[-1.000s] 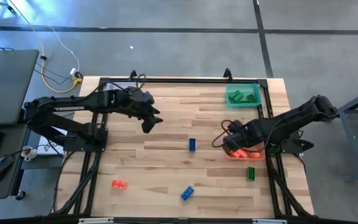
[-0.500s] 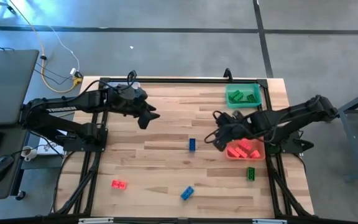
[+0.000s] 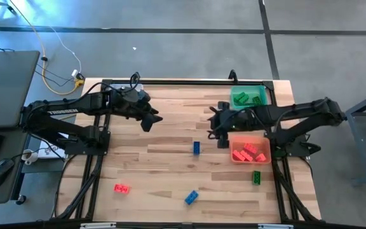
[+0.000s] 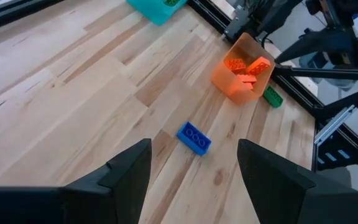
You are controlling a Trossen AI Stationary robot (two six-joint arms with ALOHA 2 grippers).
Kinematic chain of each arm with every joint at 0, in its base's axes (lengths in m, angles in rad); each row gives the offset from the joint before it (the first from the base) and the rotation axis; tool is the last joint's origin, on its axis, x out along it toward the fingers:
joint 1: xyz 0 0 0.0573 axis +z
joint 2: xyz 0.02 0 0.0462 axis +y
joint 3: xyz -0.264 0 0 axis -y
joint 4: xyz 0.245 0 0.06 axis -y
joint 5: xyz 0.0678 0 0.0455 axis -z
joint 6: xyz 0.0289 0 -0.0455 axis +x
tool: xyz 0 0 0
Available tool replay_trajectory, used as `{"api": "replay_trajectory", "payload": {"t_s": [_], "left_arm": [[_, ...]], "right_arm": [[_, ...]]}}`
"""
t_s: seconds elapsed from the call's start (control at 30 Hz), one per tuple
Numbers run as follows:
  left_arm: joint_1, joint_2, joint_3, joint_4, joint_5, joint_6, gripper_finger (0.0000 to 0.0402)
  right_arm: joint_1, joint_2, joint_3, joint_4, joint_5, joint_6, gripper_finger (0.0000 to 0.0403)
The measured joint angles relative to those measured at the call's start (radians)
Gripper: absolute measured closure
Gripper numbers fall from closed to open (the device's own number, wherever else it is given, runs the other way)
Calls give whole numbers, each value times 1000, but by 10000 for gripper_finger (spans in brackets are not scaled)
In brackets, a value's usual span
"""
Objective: Sort & place blocks by color
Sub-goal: Put the blue game piece into the transparent bin
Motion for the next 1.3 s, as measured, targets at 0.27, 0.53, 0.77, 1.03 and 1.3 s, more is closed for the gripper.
{"api": "replay_trajectory", "payload": {"t_s": [0.27,0.53,0.77,1.03,1.3], "left_arm": [[0,0,0,-9,-21,-1,177],[0,0,0,-9,-26,-18,177],[0,0,0,-8,-26,-18,177],[0,1,0,-8,-29,-18,177],[0,1,0,-14,-30,-18,177]], "right_arm": [[-80,0,0,41,-31,-196,196],[-103,0,0,164,-40,-282,196],[-105,9,4,232,-89,-340,196],[-103,171,212,73,-236,-321,196],[-57,258,334,-46,-505,-270,196]]}}
